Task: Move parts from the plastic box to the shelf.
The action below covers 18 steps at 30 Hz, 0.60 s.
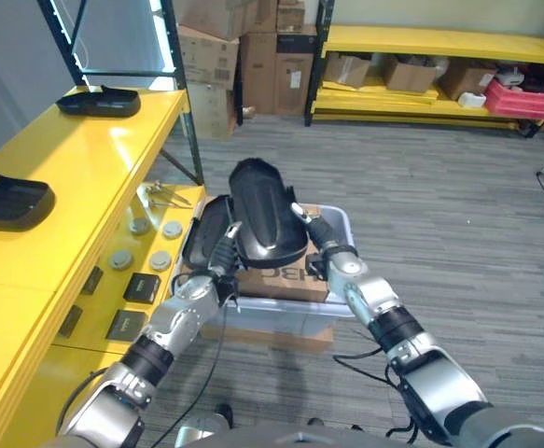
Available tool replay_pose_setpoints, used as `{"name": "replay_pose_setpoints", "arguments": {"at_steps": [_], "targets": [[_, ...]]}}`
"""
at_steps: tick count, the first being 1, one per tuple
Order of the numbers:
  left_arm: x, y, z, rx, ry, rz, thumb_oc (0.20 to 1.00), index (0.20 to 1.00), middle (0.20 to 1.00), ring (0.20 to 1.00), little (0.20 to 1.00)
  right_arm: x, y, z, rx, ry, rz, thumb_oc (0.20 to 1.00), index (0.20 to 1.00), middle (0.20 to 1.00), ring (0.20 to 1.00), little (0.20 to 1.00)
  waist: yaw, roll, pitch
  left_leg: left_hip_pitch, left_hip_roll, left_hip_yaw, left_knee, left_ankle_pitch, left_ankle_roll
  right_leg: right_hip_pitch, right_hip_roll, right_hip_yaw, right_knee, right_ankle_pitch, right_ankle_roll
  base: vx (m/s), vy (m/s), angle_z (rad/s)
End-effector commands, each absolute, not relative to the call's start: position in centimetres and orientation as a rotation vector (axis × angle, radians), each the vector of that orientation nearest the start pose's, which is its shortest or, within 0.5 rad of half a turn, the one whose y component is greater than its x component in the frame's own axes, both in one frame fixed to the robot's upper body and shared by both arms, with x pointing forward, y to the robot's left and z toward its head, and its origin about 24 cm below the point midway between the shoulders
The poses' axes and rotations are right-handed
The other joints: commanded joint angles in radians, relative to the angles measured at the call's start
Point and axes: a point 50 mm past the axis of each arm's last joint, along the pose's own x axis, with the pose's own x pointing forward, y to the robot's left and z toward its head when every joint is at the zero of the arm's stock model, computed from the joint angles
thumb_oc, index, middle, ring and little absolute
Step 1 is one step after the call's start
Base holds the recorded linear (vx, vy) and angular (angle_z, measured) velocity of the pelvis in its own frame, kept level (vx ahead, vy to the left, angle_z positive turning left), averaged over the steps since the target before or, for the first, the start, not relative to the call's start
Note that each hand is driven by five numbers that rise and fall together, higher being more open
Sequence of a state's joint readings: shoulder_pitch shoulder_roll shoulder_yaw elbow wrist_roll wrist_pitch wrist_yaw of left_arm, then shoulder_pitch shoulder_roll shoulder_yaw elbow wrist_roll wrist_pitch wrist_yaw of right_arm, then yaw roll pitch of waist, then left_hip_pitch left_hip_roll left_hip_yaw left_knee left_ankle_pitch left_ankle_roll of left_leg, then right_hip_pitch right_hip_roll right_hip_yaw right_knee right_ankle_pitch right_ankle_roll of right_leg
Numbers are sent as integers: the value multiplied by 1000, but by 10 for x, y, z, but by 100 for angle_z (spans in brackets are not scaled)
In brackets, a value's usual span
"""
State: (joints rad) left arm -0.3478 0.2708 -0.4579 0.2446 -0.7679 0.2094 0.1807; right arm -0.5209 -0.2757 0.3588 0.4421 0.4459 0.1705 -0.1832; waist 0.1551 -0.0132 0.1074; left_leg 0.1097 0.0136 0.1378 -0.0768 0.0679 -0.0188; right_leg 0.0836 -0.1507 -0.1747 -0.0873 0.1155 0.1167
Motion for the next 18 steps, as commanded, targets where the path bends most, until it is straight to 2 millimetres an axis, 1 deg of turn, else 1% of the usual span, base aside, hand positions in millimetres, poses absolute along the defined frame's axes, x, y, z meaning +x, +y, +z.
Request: {"name": "replay_pose_setpoints", "arguments": {"at_steps": [1, 4, 5, 6, 8, 9, 10, 11, 13, 14, 15, 17, 18], "targets": [[326, 72, 127, -311, -100, -369, 200, 200, 200, 200, 200, 338, -114, 73, 55, 113, 148, 1000, 1000, 1000, 1000, 1000, 34, 21, -71, -53, 47, -90, 22, -54, -50, 25, -57, -79, 88, -126, 87, 0, 0, 0], [327, 89, 124, -262, -126, -306, 200, 200, 200, 200, 200, 333, -126, 68, 74, 123, 105, 1000, 1000, 1000, 1000, 1000, 28, 22, -71, -52, 48, -84, 21, -54, -49, 22, -56, -73, 89, -128, 86, 0, 0, 0], [327, 101, 122, -242, -132, -265, 200, 200, 200, 200, 200, 330, -135, 64, 84, 126, 79, 1000, 1000, 1000, 1000, 1000, 26, 23, -72, -52, 49, -80, 19, -53, -48, 22, -55, -70, 88, -128, 86, 0, 0, 0], [327, 105, 121, -235, -133, -250, 200, 200, 200, 200, 200, 329, -138, 63, 91, 123, 64, 1000, 1000, 1000, 1000, 1000, 25, 23, -72, -52, 49, -79, 18, -53, -48, 21, -55, -69, 88, -128, 86, -32, 14, 0], [325, 121, 116, -210, -145, -189, 200, 200, 200, 200, 200, 324, -150, 60, 132, 110, 14, 1000, 1000, 1000, 1000, 1000, 21, 23, -70, -52, 50, -74, 18, -52, -46, 19, -55, -65, 87, -128, 86, -16, 5, -1], [325, 121, 116, -210, -144, -189, 200, 200, 200, 200, 200, 324, -150, 60, 132, 110, 14, 1000, 1000, 1000, 1000, 1000, 21, 23, -71, -52, 50, -73, 18, -52, -46, 19, -55, -64, 87, -128, 86, -32, 13, -4], [322, 139, 111, -200, -154, -141, 200, 200, 200, 200, 200, 317, -164, 57, 159, 102, -31, 1000, 1000, 1000, 1000, 1000, 15, 24, -71, -52, 50, -70, 15, -50, -44, 15, -54, -60, 86, -127, 85, -27, 14, -5], [320, 146, 108, -197, -156, -126, 200, 200, 200, 200, 200, 313, -170, 54, 168, 106, -47, 1000, 1000, 1000, 1000, 1000, 12, 24, -71, -52, 50, -68, 13, -49, -43, 13, -54, -56, 87, -127, 86, -41, 20, -13], [312, 168, 101, -199, -171, -68, 200, 200, 200, 200, 200, 296, -195, 38, 122, 143, -108, 1000, 1000, 1000, 1000, 1000, 2, 23, -70, -54, 48, -66, 7, -47, -39, 5, -52, -47, 90, -127, 87, -36, 15, -20], [309, 175, 100, -197, -179, -47, 200, 200, 200, 200, 200, 290, -203, 31, 89, 171, -125, 1000, 1000, 1000, 1000, 1000, -1, 22, -70, -56, 47, -65, 5, -46, -37, 2, -52, -44, 90, -127, 88, -24, 8, -12], [309, 175, 100, -197, -179, -47, 200, 200, 200, 200, 200, 290, -203, 31, 89, 171, -125, 1000, 1000, 1000, 1000, 1000, -1, 22, -70, -56, 47, -65, 5, -46, -37, 2, -52, -44, 90, -127, 88, -17, 8, -4], [302, 195, 100, -186, -215, 21, 200, 200, 200, 200, 200, 271, -222, 5, 75, 295, -182, 1000, 1000, 1000, 1000, 1000, -6, 19, -69, -59, 39, -72, 0, -43, -30, -6, -52, -35, 96, -126, 89, -12, 9, -9], [299, 201, 101, -180, -229, 43, 200, 200, 200, 200, 200, 266, -227, -3, 77, 335, -194, 1000, 1000, 1000, 1000, 1000, -7, 18, -69, -60, 36, -76, -2, -42, -28, -8, -52, -32, 99, -127, 90, -6, 3, -14]]}}
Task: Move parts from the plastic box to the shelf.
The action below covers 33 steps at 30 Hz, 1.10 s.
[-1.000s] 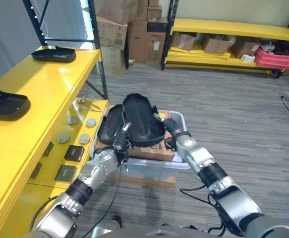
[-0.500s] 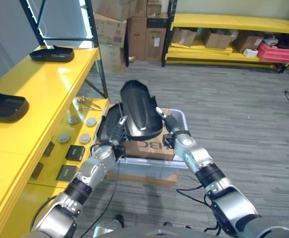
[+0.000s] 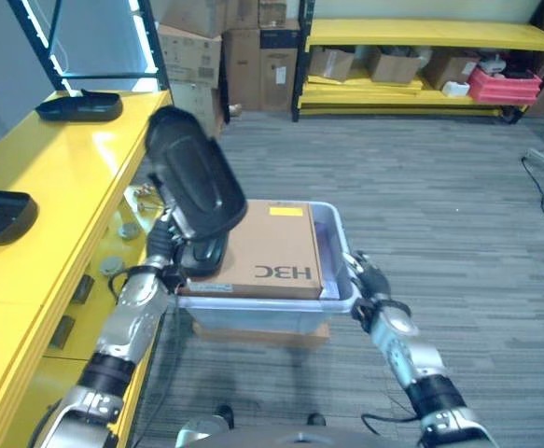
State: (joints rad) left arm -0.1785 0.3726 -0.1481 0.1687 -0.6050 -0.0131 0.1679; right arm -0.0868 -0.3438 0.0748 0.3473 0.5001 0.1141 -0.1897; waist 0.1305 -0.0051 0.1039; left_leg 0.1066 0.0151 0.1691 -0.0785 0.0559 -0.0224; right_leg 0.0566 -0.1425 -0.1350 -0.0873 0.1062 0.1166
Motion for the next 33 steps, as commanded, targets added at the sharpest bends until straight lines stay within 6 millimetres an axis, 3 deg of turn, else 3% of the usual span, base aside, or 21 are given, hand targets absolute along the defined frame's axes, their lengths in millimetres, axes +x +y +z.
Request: {"name": "replay_pose_setpoints", "arguments": {"at_steps": [1, 5, 10, 13, 17, 18, 19, 20, 21, 23, 25, 29, 33], "targets": [[296, 208, 102, -181, -244, 64, 200, 200, 200, 200, 200, 258, -232, -13, 69, 369, -207, 1000, 1000, 1000, 1000, 1000, 19, 8, -63, -60, 29, -114, -2, -30, -21, 16, -61, -68, 103, -118, 90, -4, -9, -14], [286, 230, 110, -142, -301, 141, 200, 200, 200, 200, 200, 229, -246, -47, 48, 517, -230, 1000, 1000, 1000, 1000, 1000, 25, 8, -57, -69, 12, -135, -7, -26, -8, 3, -55, -63, 137, -135, 87, -6, -20, -5], [275, 246, 115, -108, -351, 196, 200, 200, 200, 200, 200, 188, -252, -85, 24, 682, -201, 1000, 1000, 1000, 1000, 1000, 13, 8, -48, -83, 19, -149, -4, -4, -21, -1, 5, -57, 127, -134, 57, 18, -91, 18], [258, 263, 129, -49, -403, 259, 200, 200, 200, 200, 200, 182, -239, -96, -34, 748, -119, 1000, 1000, 1000, 1000, 1000, 60, 5, -41, -109, 44, -199, -3, 22, -55, 9, 28, -85, 88, -121, 44, 20, -163, 66], [243, 279, 137, -40, -404, 289, 200, 200, 200, 200, 200, 184, -231, -97, -48, 777, -110, 1000, 1000, 1000, 1000, 1000, 115, 5, -26, -153, 62, -203, 9, 47, -84, 30, 32, -138, 48, -104, 42, 2, -105, 63], [240, 283, 140, -27, -403, 274, 200, 200, 200, 200, 200, 180, -231, -98, -59, 776, -141, 1000, 1000, 1000, 1000, 1000, 116, 13, -18, -178, 72, -114, 9, 62, -91, 50, 22, -217, 44, -106, 50, -35, -20, 100], [239, 284, 140, -21, -405, 281, 200, 200, 200, 200, 200, 180, -231, -98, -61, 774, -142, 1000, 1000, 1000, 1000, 1000, 113, 14, -19, -185, 73, -105, 8, 68, -91, 48, 21, -228, 42, -102, 51, -35, -4, 154], [239, 284, 140, -22, -403, 260, 200, 200, 200, 200, 200, 174, -233, -99, -47, 779, -171, 1000, 1000, 1000, 1000, 1000, 100, 18, -19, -194, 85, -32, 8, 80, -95, 56, 15, -271, 35, -95, 57, -25, 24, 176], [241, 282, 139, -26, -399, 246, 200, 200, 200, 200, 200, 165, -234, -102, -36, 789, -200, 1000, 1000, 1000, 1000, 1000, 72, 23, -16, -203, 106, 97, 7, 102, -104, 69, 7, -339, 25, -80, 69, 32, 20, 194], [248, 276, 139, -1, -407, 249, 200, 200, 200, 200, 200, 146, -237, -106, -38, 799, -201, 1000, 1000, 1000, 1000, 1000, 21, 23, -11, -220, 132, 253, 4, 141, -123, 73, 1, -421, 33, -52, 87, 50, 69, 269], [250, 275, 140, 13, -414, 280, 200, 200, 200, 200, 200, 143, -236, -107, -61, 803, -169, 1000, 1000, 1000, 1000, 1000, 17, 22, -8, -232, 126, 249, 4, 147, -119, 65, 3, -429, 45, -51, 84, 55, 119, 226], [251, 281, 144, 69, -414, 359, 200, 200, 200, 200, 200, 146, -224, -111, -99, 819, -104, 1000, 1000, 1000, 1000, 1000, 59, 26, -4, -253, 66, 187, 5, 126, -84, 60, 11, -413, 94, -95, 66, 110, 152, 23], [241, 292, 146, 138, -386, 374, 200, 200, 200, 200, 200, 152, -215, -114, -91, 849, -114, 1000, 1000, 1000, 1000, 1000, 121, 23, -23, -229, -15, 113, 20, 52, -24, 79, 5, -383, 159, -181, 48, 206, 201, 13]]}}
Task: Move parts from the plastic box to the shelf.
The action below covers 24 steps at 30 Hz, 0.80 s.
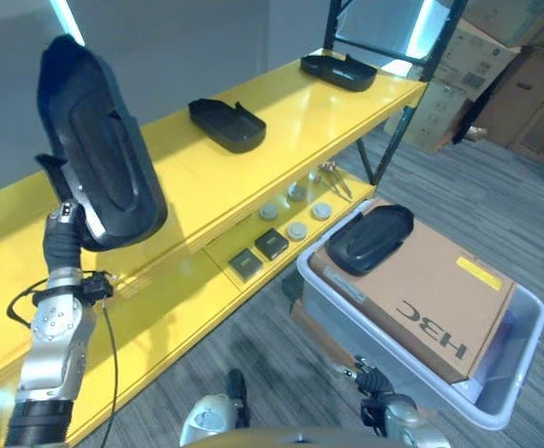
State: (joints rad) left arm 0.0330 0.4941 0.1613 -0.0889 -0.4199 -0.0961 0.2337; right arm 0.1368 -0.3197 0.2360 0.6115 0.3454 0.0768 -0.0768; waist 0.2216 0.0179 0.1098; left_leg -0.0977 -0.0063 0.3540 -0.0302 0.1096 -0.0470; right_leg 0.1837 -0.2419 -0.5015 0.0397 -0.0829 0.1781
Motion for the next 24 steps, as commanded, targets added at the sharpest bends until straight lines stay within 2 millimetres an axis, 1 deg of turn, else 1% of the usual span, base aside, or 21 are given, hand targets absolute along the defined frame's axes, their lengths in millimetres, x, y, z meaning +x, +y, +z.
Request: {"name": "replay_pose_setpoints", "arguments": {"at_steps": [1, 2, 3, 4, 5, 6, 7, 8, 9, 11, 12, 13, 14, 15, 16, 17, 18, 20, 23, 24], "targets": [[240, 293, 145, 140, -379, 372, 200, 200, 200, 200, 200, 152, -215, -115, -87, 854, -116, 1000, 1000, 1000, 1000, 1000, 38, -1, -33, -23, -5, -84, -19, -12, 10, -43, 103, -11, 44, -6, -15, 180, 165, 36], [239, 296, 144, 150, -363, 375, 200, 200, 200, 200, 200, 152, -214, -115, -86, 859, -121, 1000, 1000, 1000, 1000, 1000, 43, -2, -40, -21, -26, -97, 2, -34, 29, -42, 92, -6, 92, -29, -9, 248, 284, 34], [238, 298, 142, 166, -345, 379, 200, 200, 200, 200, 200, 151, -214, -116, -80, 866, -137, 1000, 1000, 1000, 1000, 1000, 36, 1, -42, -6, -55, -111, 16, -57, 64, -79, 59, 8, 236, -9, 22, 206, 268, 31], [239, 298, 142, 167, -344, 380, 200, 200, 200, 200, 200, 151, -214, -116, -80, 867, -137, 1000, 1000, 1000, 1000, 1000, 34, 0, -43, -6, -61, -112, 18, -61, 70, -90, 49, 11, 262, -12, 29, 244, 384, 67], [238, 302, 140, 197, -327, 395, 200, 200, 200, 200, 200, 148, -216, -116, -82, 880, -149, 1000, 1000, 1000, 1000, 1000, 9, 13, -34, 14, -87, -129, 41, -97, 109, -201, 4, 52, 521, 33, 63, 181, 289, 68], [236, 304, 138, 207, -320, 401, 200, 200, 200, 200, 200, 146, -218, -117, -89, 888, -150, 1000, 1000, 1000, 1000, 1000, -6, 17, -24, 23, -94, -132, 54, -115, 122, -251, 5, 86, 612, 64, 71, 147, 288, 70], [233, 307, 136, 208, -316, 409, 200, 200, 200, 200, 200, 143, -221, -119, -103, 896, -144, 1000, 1000, 1000, 1000, 1000, -21, 26, -11, 19, -87, -117, 77, -120, 135, -316, 11, 120, 663, 103, 61, 36, 78, 40], [232, 308, 136, 205, -313, 410, 200, 200, 200, 200, 200, 141, -222, -119, -109, 901, -140, 1000, 1000, 1000, 1000, 1000, -26, 29, -7, 20, -85, -121, 85, -126, 135, -332, 12, 134, 664, 108, 60, 43, 7, 57], [230, 310, 135, 201, -310, 414, 200, 200, 200, 200, 200, 137, -224, -121, -120, 904, -138, 1000, 1000, 1000, 1000, 1000, -37, 32, 2, 25, -82, -135, 98, -136, 132, -355, 3, 162, 645, 114, 56, 94, -33, 56], [231, 309, 135, 192, -313, 413, 200, 200, 200, 200, 200, 134, -226, -122, -124, 908, -136, 1000, 1000, 1000, 1000, 1000, -48, 31, 11, 32, -79, -153, 110, -146, 125, -365, -8, 195, 588, 123, 52, 141, -140, 42], [238, 303, 141, 185, -325, 390, 200, 200, 200, 200, 200, 132, -229, -123, -120, 905, -151, 1000, 1000, 1000, 1000, 1000, -64, 17, 32, 44, -62, -186, 126, -159, 101, -324, -37, 246, 397, 137, 47, 206, -260, 49], [241, 301, 143, 181, -327, 388, 200, 200, 200, 200, 200, 132, -230, -123, -122, 906, -150, 1000, 1000, 1000, 1000, 1000, -68, 12, 36, 45, -56, -193, 129, -162, 94, -311, -44, 259, 342, 145, 47, 308, -415, 97], [249, 295, 144, 170, -330, 367, 200, 200, 200, 200, 200, 131, -233, -124, -119, 909, -158, 1000, 1000, 1000, 1000, 1000, -87, -6, 40, 41, -43, -214, 146, -176, 79, -304, -70, 320, 191, 212, 56, 247, -319, 115], [251, 293, 144, 169, -327, 365, 200, 200, 200, 200, 200, 131, -234, -124, -122, 912, -156, 1000, 1000, 1000, 1000, 1000, -96, -13, 43, 43, -35, -223, 153, -186, 77, -315, -81, 347, 166, 246, 62, 318, -377, 150], [253, 292, 145, 174, -325, 374, 200, 200, 200, 200, 200, 132, -234, -124, -134, 917, -139, 1000, 1000, 1000, 1000, 1000, -108, -22, 49, 49, -7, -232, 176, -208, 73, -339, -94, 384, 160, 273, 71, 325, -300, 142], [256, 293, 146, 173, -310, 374, 200, 200, 200, 200, 200, 134, -238, -122, -145, 927, -131, 1000, 1000, 1000, 1000, 1000, -108, -28, 48, 53, 36, -231, 197, -213, 58, -317, -98, 370, 156, 229, 73, 346, -298, 93], [258, 293, 144, 174, -294, 377, 200, 200, 200, 200, 200, 135, -241, -122, -150, 933, -125, 1000, 1000, 1000, 1000, 1000, -108, -33, 44, 58, 57, -226, 198, -207, 47, -306, -98, 359, 146, 218, 74, 333, -254, 43], [260, 288, 135, 183, -260, 372, 200, 200, 200, 200, 200, 135, -249, -120, -150, 940, -123, 1000, 1000, 1000, 1000, 1000, -114, -40, 36, 68, 122, -210, 203, -182, 3, -240, -64, 314, 103, 150, 66, 344, -232, 30], [260, 283, 131, 202, -235, 364, 200, 200, 200, 200, 200, 134, -251, -118, -156, 948, -128, 1000, 1000, 1000, 1000, 1000, -117, -44, 29, 78, 155, -186, 197, -165, -17, -205, -49, 286, 76, 135, 55, 232, -138, 38], [265, 276, 128, 240, -194, 338, 200, 200, 200, 200, 200, 131, -256, -118, -160, 958, -160, 1000, 1000, 1000, 1000, 1000, -134, -41, 23, 85, 205, -120, 191, -135, -44, -170, -28, 240, 50, 126, 34, 293, -176, 33]]}}
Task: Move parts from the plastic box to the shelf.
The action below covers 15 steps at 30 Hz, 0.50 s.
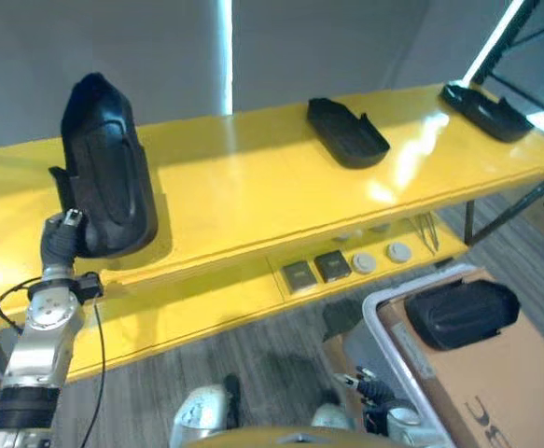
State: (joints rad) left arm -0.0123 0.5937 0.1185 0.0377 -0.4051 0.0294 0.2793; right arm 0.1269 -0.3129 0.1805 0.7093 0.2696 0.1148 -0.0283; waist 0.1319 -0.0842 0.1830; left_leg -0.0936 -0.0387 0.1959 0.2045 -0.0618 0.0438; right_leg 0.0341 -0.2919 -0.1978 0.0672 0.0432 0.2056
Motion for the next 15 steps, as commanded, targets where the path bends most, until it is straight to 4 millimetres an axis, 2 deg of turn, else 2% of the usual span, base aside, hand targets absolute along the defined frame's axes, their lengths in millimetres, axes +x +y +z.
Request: {"name": "replay_pose_setpoints", "arguments": {"at_steps": [1, 3, 5, 6, 11, 15], "targets": [[268, 274, 127, 239, -178, 329, 200, 200, 200, 200, 200, 129, -257, -118, -156, 961, -168, 1000, 1000, 1000, 1000, 1000, -53, 62, -52, 81, 251, 70, -43, 45, -140, -13, 26, -80, 18, -3, 1, 337, -180, 54], [279, 270, 124, 281, -134, 312, 200, 200, 200, 200, 200, 124, -258, -119, -154, 972, -182, 1000, 1000, 1000, 1000, 1000, -89, 68, -58, 90, 303, 178, -46, 57, -162, 17, 33, -136, 4, -19, -2, 177, -89, 80], [285, 270, 122, 294, -114, 318, 200, 200, 200, 200, 200, 121, -257, -119, -145, 979, -183, 1000, 1000, 1000, 1000, 1000, -104, 69, -60, 94, 321, 212, -57, 72, -167, 23, 37, -156, 0, -21, -7, 116, -40, 98], [297, 272, 118, 352, -56, 346, 200, 200, 200, 200, 200, 117, -256, -122, -136, 996, -182, 1000, 1000, 1000, 1000, 1000, -124, 75, -65, 112, 322, 214, -91, 84, -168, 23, 51, -160, 8, -35, -11, 175, -9, 68], [316, 280, 109, 450, 64, 417, 200, 200, 200, 200, 200, 110, -253, -127, -149, 1045, -154, 1000, 1000, 1000, 1000, 1000, -163, 84, -72, 130, 310, 219, -121, 96, -161, 0, 56, -139, 41, -50, -12, 142, 30, -6], [330, 298, 101, 532, 195, 519, 200, 200, 200, 200, 200, 100, -251, -131, -208, 1077, -86, 1000, 1000, 1000, 1000, 1000, -211, 91, -68, 124, 306, 237, -117, 94, -157, -29, 51, -111, 69, -60, -8, 97, 52, -13]]}}
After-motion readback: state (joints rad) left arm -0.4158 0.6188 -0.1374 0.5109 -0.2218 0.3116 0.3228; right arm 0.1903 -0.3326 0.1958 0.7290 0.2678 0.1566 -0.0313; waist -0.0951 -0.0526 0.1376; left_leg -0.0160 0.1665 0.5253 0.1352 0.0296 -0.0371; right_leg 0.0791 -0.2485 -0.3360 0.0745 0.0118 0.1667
